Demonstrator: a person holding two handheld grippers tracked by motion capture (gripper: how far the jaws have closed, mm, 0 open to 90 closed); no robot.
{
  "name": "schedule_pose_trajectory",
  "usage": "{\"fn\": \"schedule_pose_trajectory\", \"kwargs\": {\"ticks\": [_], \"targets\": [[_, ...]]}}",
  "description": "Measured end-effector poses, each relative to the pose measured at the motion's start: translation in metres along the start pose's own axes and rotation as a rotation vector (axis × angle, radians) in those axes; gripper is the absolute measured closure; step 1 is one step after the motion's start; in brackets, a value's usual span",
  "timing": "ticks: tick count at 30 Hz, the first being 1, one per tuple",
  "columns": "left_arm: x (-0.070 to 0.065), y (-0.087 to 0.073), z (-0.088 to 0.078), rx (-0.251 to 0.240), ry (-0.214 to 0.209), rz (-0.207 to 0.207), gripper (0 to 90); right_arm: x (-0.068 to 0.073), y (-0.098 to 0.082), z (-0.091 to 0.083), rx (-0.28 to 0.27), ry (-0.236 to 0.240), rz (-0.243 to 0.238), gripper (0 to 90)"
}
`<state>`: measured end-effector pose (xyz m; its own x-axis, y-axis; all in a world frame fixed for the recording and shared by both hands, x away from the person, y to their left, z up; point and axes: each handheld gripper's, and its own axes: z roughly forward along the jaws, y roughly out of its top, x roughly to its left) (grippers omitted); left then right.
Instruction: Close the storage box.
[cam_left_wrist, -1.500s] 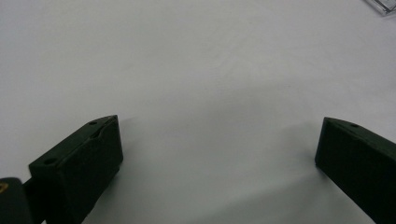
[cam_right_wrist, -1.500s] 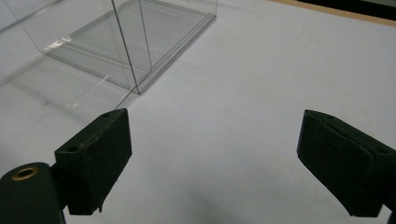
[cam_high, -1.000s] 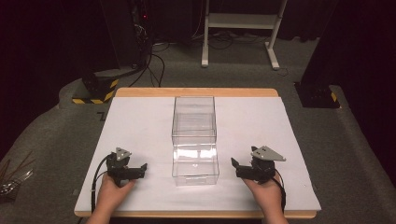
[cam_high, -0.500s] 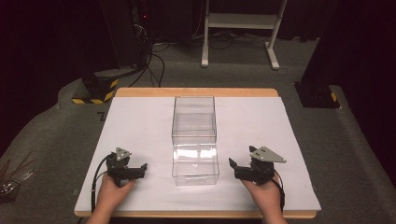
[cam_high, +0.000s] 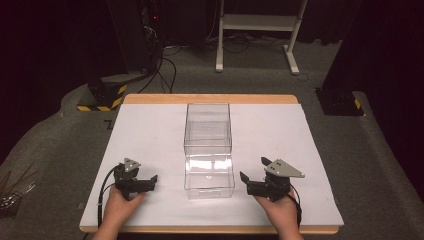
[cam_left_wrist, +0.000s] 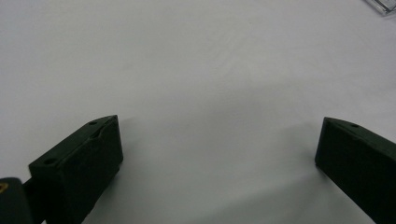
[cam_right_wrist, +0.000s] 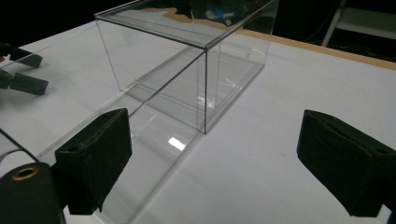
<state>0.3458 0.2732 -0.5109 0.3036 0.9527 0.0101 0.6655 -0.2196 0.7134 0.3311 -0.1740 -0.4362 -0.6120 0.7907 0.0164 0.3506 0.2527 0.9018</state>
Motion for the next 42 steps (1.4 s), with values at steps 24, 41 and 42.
{"fn": "schedule_pose_trajectory", "kwargs": {"ticks": [24, 41, 42], "targets": [[0.0, 0.0, 0.0, 0.001, -0.001, 0.0, 1.1, 0.026, 0.004, -0.005, -0.03, 0.081, -0.024, 11.8], [0.0, 0.0, 0.0, 0.0, 0.0, 0.0, 1.1, 0.037, -0.001, 0.002, -0.009, 0.126, -0.036, 13.8], [0.0, 0.0, 0.0, 0.0, 0.0, 0.0, 1.1, 0.038, -0.002, 0.002, -0.008, 0.13, -0.036, 13.8]]}}
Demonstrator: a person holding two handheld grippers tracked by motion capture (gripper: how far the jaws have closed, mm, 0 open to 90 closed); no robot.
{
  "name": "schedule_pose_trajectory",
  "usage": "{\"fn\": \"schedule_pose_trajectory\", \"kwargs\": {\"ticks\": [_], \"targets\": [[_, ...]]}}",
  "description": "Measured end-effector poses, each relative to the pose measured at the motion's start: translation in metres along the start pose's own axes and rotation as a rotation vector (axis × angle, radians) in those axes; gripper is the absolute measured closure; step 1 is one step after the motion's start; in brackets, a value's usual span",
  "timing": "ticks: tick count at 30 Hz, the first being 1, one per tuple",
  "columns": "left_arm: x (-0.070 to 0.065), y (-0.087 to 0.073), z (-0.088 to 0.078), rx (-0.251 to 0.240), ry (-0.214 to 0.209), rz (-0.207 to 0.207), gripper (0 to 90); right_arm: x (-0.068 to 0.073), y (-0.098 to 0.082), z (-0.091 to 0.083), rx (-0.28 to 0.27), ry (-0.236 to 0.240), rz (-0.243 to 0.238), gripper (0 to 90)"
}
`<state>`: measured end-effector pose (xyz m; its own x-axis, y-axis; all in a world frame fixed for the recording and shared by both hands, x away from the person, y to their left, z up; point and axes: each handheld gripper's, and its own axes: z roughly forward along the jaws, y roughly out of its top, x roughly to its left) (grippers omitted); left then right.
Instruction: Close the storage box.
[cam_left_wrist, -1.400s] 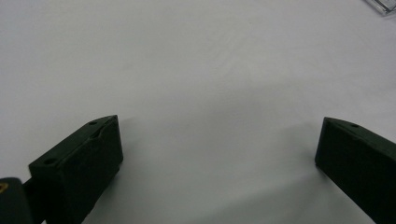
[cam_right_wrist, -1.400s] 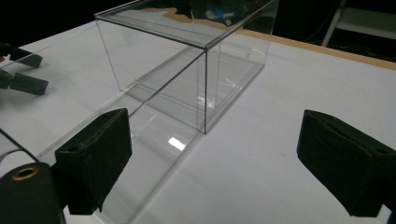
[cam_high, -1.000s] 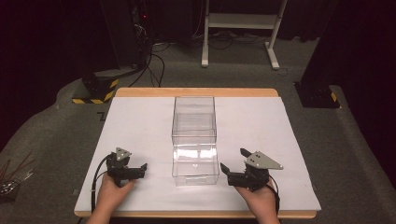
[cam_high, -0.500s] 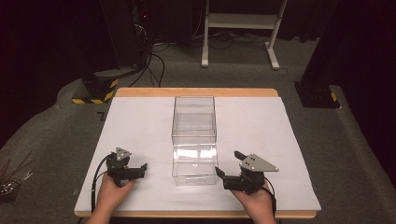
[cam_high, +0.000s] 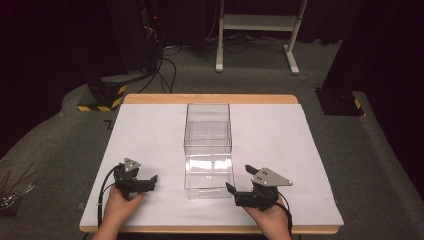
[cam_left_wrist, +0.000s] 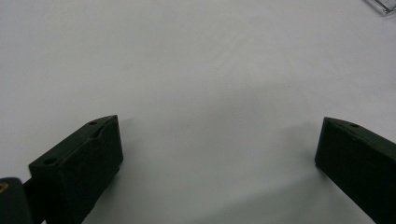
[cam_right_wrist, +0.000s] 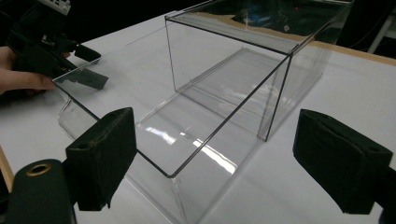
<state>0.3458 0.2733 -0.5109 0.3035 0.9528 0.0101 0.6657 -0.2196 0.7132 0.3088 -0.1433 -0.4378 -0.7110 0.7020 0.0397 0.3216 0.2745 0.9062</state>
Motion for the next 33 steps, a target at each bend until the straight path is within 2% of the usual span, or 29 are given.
{"fn": "schedule_pose_trajectory", "kwargs": {"ticks": [8, 14, 19, 28, 33], "targets": [[0.0, 0.0, 0.0, 0.0, 0.0, 0.0, 1.1, 0.004, -0.002, 0.003, 0.008, 0.009, -0.01, 14.1], [0.0, 0.0, 0.0, 0.0, 0.0, 0.0, 1.1, 0.003, -0.006, 0.006, 0.022, 0.027, 0.017, 15.5], [0.0, 0.0, 0.0, 0.0, 0.0, 0.0, 1.1, 0.005, -0.008, 0.007, 0.032, 0.028, 0.011, 16.1], [0.0, 0.0, 0.0, 0.001, -0.001, 0.0, 1.1, -0.003, -0.015, 0.011, 0.048, 0.059, 0.07, 14.1], [0.0, 0.0, 0.0, 0.002, -0.001, 0.001, 1.1, 0.0, -0.016, 0.014, 0.06, 0.067, 0.06, 14.7]]}}
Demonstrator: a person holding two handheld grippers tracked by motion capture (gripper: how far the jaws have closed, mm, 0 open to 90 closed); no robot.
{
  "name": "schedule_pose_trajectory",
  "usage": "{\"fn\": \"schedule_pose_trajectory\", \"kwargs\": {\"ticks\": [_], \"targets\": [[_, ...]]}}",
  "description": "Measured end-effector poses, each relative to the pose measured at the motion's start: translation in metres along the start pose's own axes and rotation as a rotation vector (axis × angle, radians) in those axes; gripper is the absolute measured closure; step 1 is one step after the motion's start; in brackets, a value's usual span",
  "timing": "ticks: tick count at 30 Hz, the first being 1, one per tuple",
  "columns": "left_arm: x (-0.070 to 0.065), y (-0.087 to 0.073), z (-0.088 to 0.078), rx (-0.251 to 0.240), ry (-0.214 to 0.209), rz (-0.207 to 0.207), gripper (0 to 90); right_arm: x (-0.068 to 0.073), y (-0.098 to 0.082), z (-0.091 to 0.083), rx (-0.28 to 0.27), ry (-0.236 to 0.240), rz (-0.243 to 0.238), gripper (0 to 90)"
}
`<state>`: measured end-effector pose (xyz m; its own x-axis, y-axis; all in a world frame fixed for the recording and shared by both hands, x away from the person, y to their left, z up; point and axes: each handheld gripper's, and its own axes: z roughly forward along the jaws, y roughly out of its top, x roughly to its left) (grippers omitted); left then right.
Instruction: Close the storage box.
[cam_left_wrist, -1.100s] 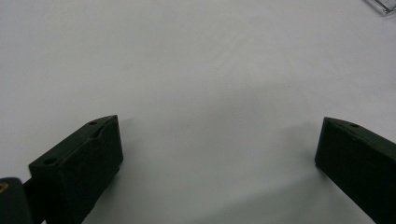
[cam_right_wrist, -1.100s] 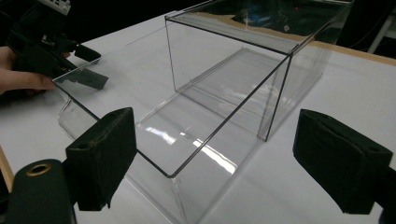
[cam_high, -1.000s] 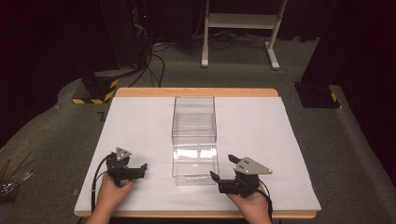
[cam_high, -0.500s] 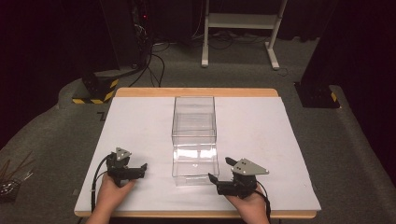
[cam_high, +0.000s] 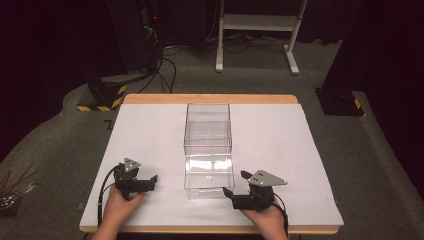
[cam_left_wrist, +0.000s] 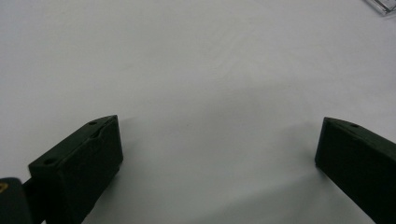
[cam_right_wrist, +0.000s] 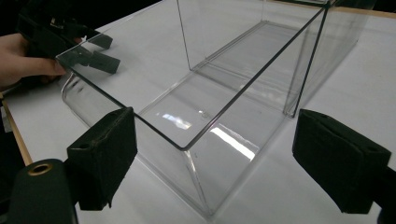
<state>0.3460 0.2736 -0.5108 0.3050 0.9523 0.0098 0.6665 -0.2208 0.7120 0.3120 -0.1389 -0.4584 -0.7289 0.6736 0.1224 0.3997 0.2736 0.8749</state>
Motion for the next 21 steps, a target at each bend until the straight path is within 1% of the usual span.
{"fn": "schedule_pose_trajectory", "kwargs": {"ticks": [7, 21], "targets": [[-0.0001, 0.0, 0.0, 0.0, 0.0, -0.001, 1.1, 0.0023, -0.0023, 0.0022, 0.016, 0.004, -0.018, 16.1], [0.0001, 0.0001, 0.0, 0.001, -0.001, 0.0, 1.0, 0.0061, -0.0026, 0.0075, 0.014, -0.02, -0.033, 16.7]]}}
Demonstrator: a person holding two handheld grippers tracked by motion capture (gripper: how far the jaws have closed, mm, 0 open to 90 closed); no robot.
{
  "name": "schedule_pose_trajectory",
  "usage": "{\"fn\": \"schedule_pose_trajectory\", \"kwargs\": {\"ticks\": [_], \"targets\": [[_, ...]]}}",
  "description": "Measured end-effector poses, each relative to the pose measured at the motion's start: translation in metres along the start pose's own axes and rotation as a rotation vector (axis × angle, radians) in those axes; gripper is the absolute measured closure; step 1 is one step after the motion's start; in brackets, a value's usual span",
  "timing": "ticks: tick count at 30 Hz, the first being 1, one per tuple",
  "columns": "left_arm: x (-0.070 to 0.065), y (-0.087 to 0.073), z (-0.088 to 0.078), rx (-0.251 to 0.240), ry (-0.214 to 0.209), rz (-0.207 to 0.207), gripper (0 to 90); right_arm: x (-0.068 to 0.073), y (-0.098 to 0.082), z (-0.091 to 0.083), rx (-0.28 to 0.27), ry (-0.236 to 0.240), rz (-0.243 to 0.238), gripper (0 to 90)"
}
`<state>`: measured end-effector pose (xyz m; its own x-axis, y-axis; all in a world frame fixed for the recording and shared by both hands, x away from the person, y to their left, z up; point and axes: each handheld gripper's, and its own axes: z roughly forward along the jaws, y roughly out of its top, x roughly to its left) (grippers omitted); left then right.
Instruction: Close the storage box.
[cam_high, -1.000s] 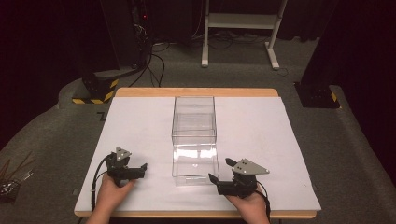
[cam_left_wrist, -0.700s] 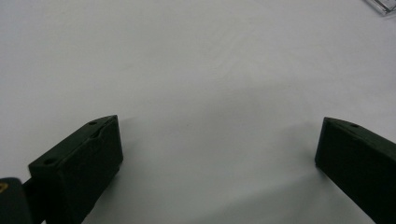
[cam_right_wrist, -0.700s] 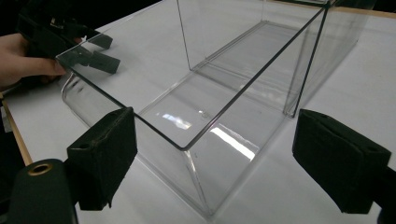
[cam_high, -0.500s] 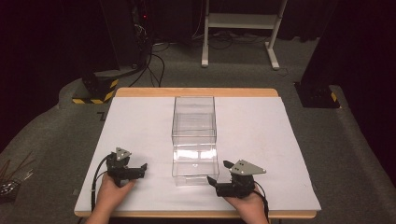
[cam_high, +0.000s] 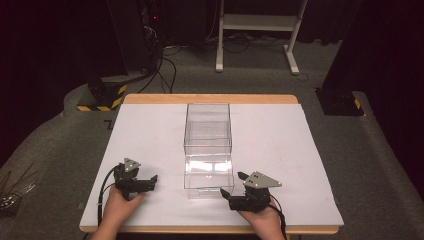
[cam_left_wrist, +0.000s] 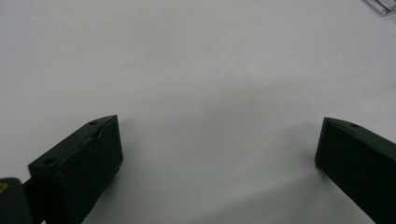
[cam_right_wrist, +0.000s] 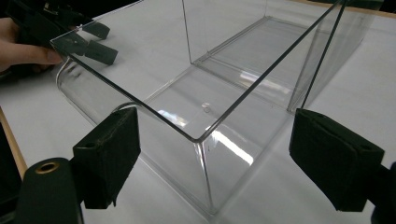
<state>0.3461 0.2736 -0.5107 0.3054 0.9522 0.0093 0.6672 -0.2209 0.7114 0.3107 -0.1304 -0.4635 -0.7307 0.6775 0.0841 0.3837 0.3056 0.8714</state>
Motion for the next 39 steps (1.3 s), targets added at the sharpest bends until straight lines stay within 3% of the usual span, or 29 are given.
{"fn": "schedule_pose_trajectory", "kwargs": {"ticks": [21, 25, 39], "targets": [[0.0, 0.0, 0.0, 0.0, 0.001, 0.0, 1.1, 0.0, 0.004, 0.012, -0.026, -0.009, 0.012, 18.4], [0.0, 0.0, 0.0, -0.001, 0.001, 0.001, 1.0, 0.001, 0.001, 0.01, -0.027, -0.023, -0.001, 20.3], [0.0, 0.0, 0.0, -0.001, 0.0, 0.0, 1.0, -0.007, 0.002, 0.015, -0.032, -0.058, 0.026, 19.2]]}}
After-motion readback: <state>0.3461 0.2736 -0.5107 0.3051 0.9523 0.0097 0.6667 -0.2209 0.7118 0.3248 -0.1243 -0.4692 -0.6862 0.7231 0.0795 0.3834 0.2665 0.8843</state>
